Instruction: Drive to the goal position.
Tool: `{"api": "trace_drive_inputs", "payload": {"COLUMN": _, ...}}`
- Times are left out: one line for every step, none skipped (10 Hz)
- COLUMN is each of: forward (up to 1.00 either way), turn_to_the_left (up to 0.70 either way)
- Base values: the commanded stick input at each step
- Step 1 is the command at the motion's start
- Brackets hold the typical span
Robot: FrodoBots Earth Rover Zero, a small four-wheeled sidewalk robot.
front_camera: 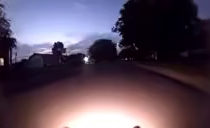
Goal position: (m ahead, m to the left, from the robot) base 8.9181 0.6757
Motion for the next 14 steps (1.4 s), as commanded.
{"api": "trace_drive_inputs", "payload": {"forward": 0.7, "turn_to_the_left": 0.0}}
{"api": "trace_drive_inputs", "payload": {"forward": 0.7, "turn_to_the_left": 0.0}}
{"api": "trace_drive_inputs", "payload": {"forward": 0.7, "turn_to_the_left": 0.0}}
{"api": "trace_drive_inputs", "payload": {"forward": 0.7, "turn_to_the_left": 0.0}}
{"api": "trace_drive_inputs", "payload": {"forward": 0.7, "turn_to_the_left": 0.0}}
{"api": "trace_drive_inputs", "payload": {"forward": 0.7, "turn_to_the_left": 0.0}}
{"api": "trace_drive_inputs", "payload": {"forward": 0.7, "turn_to_the_left": 0.0}}
{"api": "trace_drive_inputs", "payload": {"forward": 0.7, "turn_to_the_left": 0.0}}
{"api": "trace_drive_inputs", "payload": {"forward": 0.7, "turn_to_the_left": 0.0}}
{"api": "trace_drive_inputs", "payload": {"forward": 0.7, "turn_to_the_left": 0.0}}
{"api": "trace_drive_inputs", "payload": {"forward": 0.7, "turn_to_the_left": 0.0}}
{"api": "trace_drive_inputs", "payload": {"forward": 0.7, "turn_to_the_left": 0.0}}
{"api": "trace_drive_inputs", "payload": {"forward": 0.7, "turn_to_the_left": 0.0}}
{"api": "trace_drive_inputs", "payload": {"forward": 0.7, "turn_to_the_left": 0.0}}
